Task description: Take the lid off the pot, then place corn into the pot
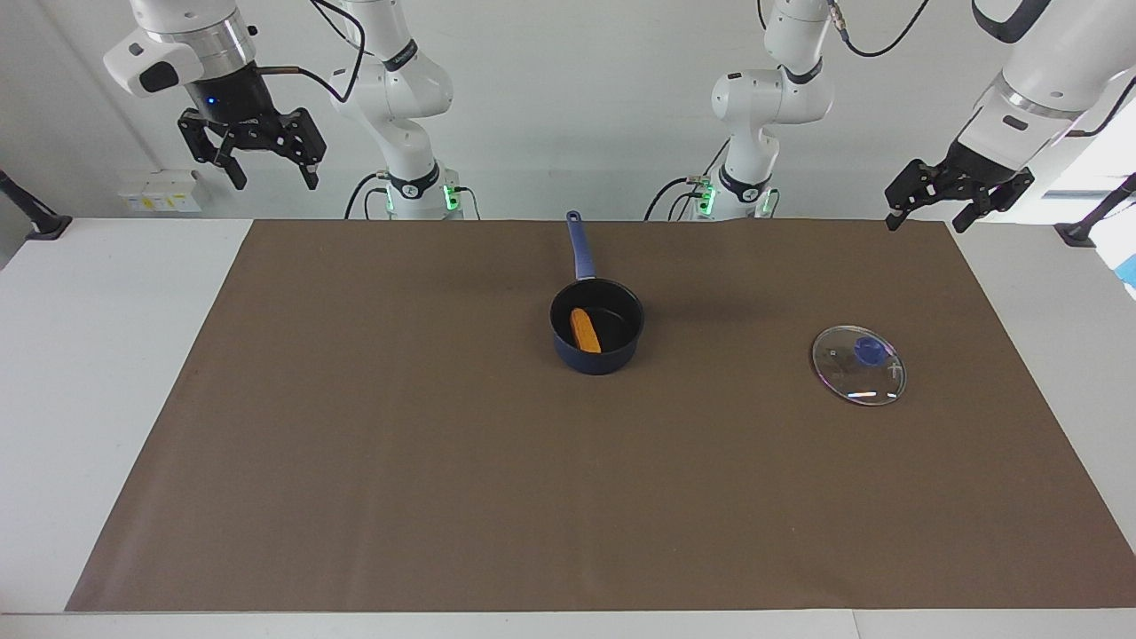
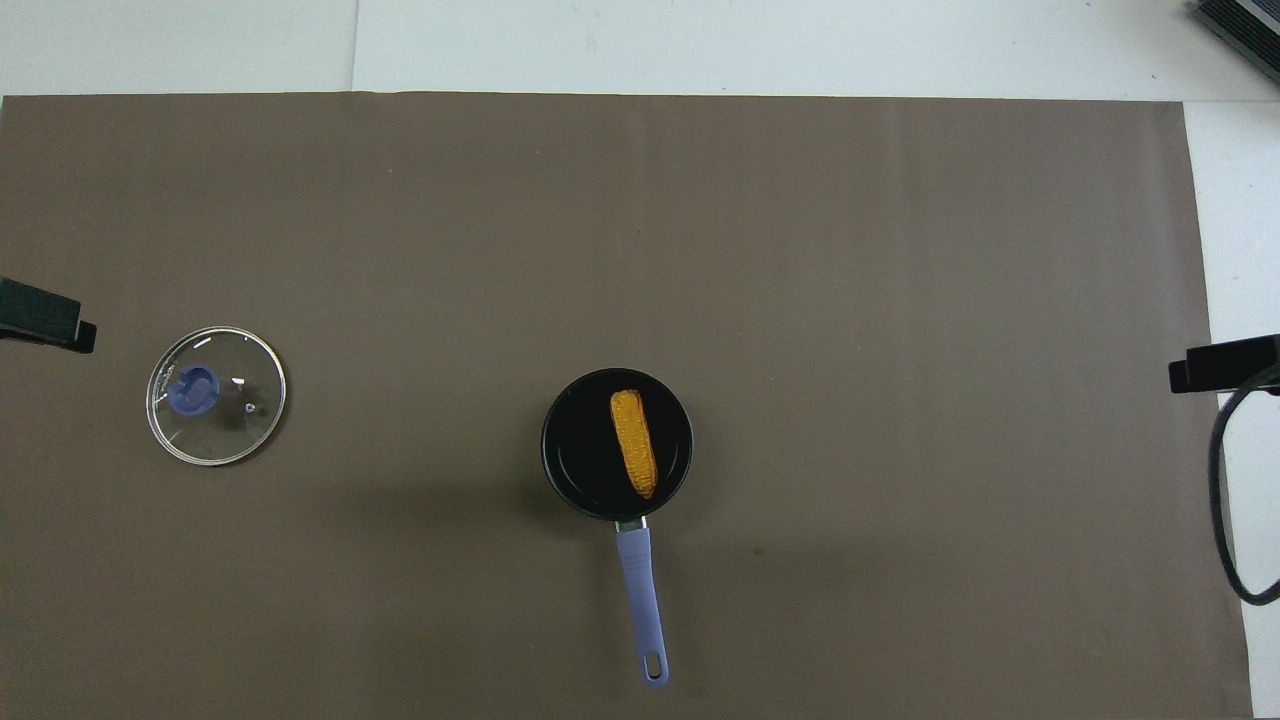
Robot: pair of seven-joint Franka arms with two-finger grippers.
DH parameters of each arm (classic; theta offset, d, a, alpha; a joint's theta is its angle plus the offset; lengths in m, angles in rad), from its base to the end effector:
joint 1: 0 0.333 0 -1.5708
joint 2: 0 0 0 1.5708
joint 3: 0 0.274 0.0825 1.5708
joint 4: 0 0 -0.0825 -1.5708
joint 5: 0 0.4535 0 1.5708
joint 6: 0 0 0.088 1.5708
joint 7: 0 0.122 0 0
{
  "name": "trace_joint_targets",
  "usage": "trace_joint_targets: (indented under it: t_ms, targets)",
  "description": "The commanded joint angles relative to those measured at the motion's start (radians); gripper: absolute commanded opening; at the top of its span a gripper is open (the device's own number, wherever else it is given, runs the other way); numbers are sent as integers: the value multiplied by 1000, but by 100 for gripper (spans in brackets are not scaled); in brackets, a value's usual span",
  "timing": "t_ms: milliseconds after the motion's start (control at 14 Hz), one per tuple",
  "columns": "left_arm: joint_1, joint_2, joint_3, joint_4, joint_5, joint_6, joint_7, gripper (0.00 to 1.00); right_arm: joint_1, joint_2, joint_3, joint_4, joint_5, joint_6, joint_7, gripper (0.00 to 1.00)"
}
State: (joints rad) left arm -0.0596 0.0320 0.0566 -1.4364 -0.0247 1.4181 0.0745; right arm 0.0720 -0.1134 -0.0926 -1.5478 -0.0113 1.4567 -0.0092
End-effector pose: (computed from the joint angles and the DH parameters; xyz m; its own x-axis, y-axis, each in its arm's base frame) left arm 0.6156 -0.0057 0.6064 0.9955 -0.0811 -0.0484 -0.0799 -0.9965 0.0264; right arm 0.5797 -0.0163 0.6377 0.9997 -0.0123 0.0218 -0.0123 -0.9999 0.0009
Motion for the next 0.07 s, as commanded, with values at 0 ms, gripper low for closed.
trace_joint_targets:
  t_ms: [0]
  targets:
    - [4, -12, -1, -2, 6, -16, 1, 100, -11, -22, 7, -20, 1, -10, -28, 100]
